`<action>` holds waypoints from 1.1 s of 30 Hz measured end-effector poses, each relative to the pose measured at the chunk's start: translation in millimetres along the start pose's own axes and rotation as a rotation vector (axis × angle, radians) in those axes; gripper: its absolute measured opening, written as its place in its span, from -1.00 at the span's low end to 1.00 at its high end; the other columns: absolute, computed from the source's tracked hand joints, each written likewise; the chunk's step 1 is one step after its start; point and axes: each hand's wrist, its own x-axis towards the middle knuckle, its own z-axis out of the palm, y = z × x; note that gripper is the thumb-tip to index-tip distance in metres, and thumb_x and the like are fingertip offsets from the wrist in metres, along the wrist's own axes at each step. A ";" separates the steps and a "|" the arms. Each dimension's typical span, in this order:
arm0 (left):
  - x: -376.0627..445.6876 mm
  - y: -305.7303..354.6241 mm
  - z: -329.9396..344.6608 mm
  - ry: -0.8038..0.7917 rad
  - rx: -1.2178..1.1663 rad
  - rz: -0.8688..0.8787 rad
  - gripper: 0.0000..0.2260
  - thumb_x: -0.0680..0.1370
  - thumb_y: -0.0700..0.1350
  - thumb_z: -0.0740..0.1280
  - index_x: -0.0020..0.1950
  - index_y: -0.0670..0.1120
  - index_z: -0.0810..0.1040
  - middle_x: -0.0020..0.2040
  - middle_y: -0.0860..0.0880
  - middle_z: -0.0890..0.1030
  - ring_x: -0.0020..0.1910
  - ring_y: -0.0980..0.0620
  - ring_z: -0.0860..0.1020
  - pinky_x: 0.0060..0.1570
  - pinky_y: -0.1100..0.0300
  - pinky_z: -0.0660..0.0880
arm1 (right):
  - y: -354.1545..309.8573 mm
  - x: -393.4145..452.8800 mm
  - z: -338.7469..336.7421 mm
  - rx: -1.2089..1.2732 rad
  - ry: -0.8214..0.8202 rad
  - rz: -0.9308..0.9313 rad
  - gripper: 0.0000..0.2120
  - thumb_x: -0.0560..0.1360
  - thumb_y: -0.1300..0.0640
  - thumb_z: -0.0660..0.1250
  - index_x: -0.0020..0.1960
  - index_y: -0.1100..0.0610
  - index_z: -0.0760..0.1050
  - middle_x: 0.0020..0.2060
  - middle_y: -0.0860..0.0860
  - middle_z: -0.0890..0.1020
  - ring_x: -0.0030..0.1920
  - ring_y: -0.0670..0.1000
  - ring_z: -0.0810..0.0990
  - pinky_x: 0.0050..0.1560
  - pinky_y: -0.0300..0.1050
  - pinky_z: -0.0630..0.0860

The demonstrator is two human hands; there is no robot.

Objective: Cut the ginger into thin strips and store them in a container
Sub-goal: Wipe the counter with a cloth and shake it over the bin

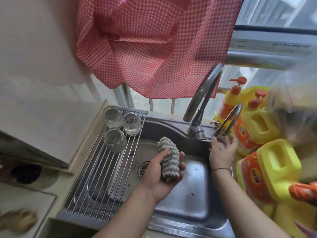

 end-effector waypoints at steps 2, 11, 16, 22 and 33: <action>-12.4 1.2 -4.7 -0.006 0.054 -0.016 -0.67 0.51 -0.02 0.34 0.18 -0.19 0.56 -0.05 -0.12 0.66 -0.34 -0.04 0.57 -0.45 0.25 0.49 | -5.7 -25.1 -3.2 -0.004 0.014 0.041 -0.52 0.67 0.20 0.31 0.55 0.16 0.28 0.20 0.08 0.54 -0.18 -0.17 0.56 -0.04 -0.20 0.58; -29.9 1.9 -31.1 0.046 0.433 -0.048 -0.76 0.54 0.05 0.31 0.06 -0.07 0.60 -0.16 -0.08 0.61 -0.38 -0.01 0.48 -0.53 0.31 0.25 | -6.4 -111.6 12.1 0.092 -0.605 0.323 -0.75 0.72 0.03 0.20 0.24 0.11 0.59 0.04 0.07 0.71 -0.05 0.00 0.66 -0.18 -0.24 0.64; -21.0 7.3 -47.1 0.127 0.389 -0.010 -0.72 0.67 0.01 0.17 -0.02 -0.11 0.59 -0.27 -0.05 0.53 -0.47 0.06 0.42 -0.60 0.34 0.16 | -1.9 -120.2 27.9 -0.284 -0.733 -0.106 -0.79 0.59 0.23 0.42 -0.02 -0.10 0.55 -0.06 -0.08 0.67 -0.04 -0.14 0.63 0.00 -0.38 0.54; -1.5 -0.3 -47.2 0.274 0.257 0.053 -0.76 0.66 -0.08 0.17 -0.04 -0.10 0.60 -0.20 -0.07 0.57 -0.30 0.06 0.48 -0.35 0.28 0.38 | 5.0 -124.5 27.6 -0.243 -0.560 -0.201 -0.65 0.57 0.33 0.38 -0.07 -0.15 0.50 -0.20 -0.11 0.64 -0.18 -0.26 0.60 -0.12 -0.44 0.50; -1.6 -12.9 -19.7 0.237 0.265 0.037 -0.68 0.68 0.03 0.18 -0.08 -0.08 0.63 -0.22 -0.01 0.70 -0.22 0.09 0.68 -0.18 0.23 0.59 | 27.6 -118.1 40.1 -0.318 -0.605 -0.546 -0.65 0.57 -0.13 0.21 -0.35 -0.06 0.30 -0.31 -0.21 0.34 -0.25 -0.10 0.31 -0.12 -0.35 0.29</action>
